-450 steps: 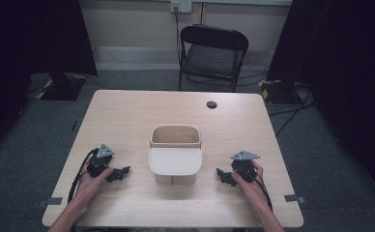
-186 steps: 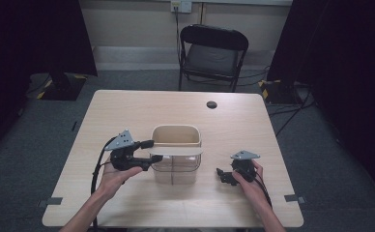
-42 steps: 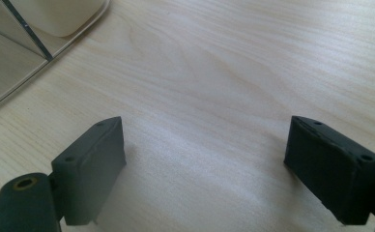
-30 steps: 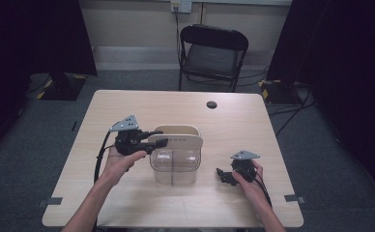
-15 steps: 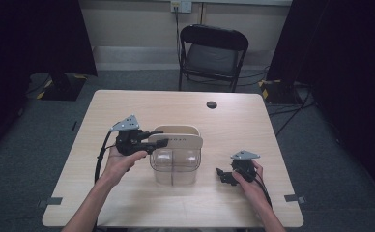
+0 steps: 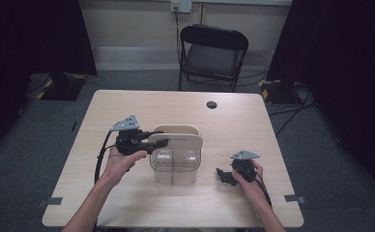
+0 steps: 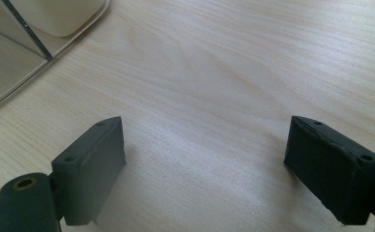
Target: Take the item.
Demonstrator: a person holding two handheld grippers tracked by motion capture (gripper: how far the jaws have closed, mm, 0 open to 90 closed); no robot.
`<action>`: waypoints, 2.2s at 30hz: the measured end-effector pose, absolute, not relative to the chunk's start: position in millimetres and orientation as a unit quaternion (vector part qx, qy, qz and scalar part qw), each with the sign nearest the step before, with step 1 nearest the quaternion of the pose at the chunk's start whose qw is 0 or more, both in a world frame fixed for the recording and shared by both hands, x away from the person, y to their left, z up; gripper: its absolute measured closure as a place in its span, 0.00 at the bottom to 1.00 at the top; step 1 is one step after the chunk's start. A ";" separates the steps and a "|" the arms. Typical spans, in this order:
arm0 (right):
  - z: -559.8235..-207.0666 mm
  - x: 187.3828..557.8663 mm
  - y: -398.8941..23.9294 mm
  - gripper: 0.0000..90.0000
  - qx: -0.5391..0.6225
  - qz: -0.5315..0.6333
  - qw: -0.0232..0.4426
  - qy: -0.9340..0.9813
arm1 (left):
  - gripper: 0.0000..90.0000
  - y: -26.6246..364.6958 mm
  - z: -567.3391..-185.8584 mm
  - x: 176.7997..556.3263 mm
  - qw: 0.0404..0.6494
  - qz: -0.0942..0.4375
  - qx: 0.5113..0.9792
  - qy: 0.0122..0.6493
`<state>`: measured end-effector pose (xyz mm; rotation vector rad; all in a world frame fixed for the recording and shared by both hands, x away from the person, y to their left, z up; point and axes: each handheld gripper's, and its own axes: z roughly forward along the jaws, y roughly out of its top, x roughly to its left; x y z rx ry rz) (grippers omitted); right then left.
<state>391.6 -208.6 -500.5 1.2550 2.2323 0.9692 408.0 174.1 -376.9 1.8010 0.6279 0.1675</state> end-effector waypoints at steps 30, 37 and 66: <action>-500.5 391.6 -208.6 0.15 0.449 0.347 0.200 0.799 | 0.63 173.4 -377.6 408.5 0.578 0.070 0.768 0.268; -500.5 391.6 -208.5 0.15 0.449 0.347 0.200 0.799 | 0.63 172.9 -377.9 408.7 0.579 0.066 0.767 0.270; -500.5 391.6 -208.6 0.15 0.449 0.347 0.200 0.799 | 0.63 172.1 -377.7 409.7 0.578 0.067 0.768 0.267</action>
